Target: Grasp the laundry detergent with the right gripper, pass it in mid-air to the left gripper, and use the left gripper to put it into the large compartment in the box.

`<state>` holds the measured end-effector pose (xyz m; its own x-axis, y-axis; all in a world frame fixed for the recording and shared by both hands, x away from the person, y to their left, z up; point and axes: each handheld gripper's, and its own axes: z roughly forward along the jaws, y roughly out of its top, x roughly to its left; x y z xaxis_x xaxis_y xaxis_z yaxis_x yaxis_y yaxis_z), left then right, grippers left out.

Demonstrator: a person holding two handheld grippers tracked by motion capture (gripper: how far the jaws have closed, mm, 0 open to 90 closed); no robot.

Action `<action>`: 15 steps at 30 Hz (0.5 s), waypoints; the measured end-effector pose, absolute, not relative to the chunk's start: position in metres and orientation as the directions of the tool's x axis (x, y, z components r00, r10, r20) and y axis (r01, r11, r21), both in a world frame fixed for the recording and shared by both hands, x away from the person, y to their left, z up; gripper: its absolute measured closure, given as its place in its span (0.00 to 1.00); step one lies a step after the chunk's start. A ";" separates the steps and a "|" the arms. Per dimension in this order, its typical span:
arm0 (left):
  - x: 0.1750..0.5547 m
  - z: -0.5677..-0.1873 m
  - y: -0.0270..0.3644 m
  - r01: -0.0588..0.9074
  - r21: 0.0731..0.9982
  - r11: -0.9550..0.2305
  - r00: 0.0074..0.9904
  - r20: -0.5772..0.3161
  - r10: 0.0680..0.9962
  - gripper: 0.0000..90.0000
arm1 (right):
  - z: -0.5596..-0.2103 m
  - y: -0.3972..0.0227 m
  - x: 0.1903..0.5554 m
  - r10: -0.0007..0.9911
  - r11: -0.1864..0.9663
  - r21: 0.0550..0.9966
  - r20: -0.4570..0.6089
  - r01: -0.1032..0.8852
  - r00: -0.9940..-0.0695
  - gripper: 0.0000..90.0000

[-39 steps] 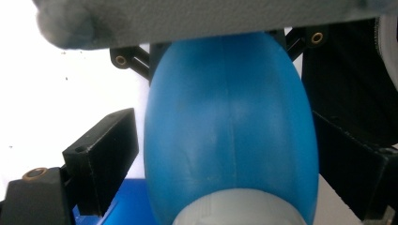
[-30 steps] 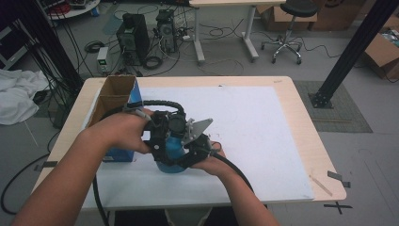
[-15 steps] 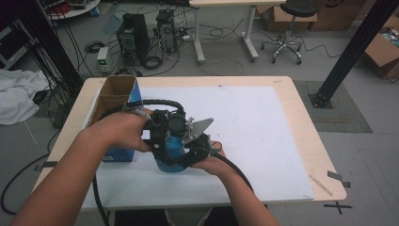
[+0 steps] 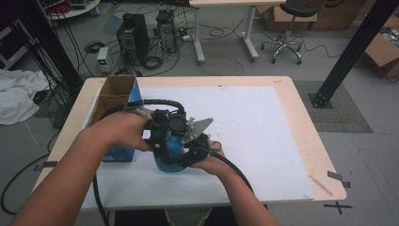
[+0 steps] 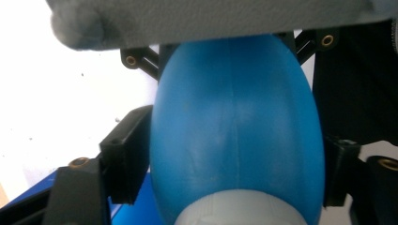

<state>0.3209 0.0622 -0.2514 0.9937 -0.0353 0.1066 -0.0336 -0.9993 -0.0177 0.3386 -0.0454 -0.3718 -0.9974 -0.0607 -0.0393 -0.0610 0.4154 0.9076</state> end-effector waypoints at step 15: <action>0.320 -0.252 0.062 -0.032 -0.019 -0.999 0.995 0.096 -0.033 0.40 | -0.373 -0.044 0.338 -0.064 0.421 0.906 -0.024 -0.049 -0.998 0.51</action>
<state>0.3200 0.0625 -0.2524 0.9948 -0.0335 0.0959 -0.0319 -0.9993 -0.0186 0.3379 -0.0442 -0.3728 -0.9976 -0.0643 -0.0237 -0.0487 0.4208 0.9059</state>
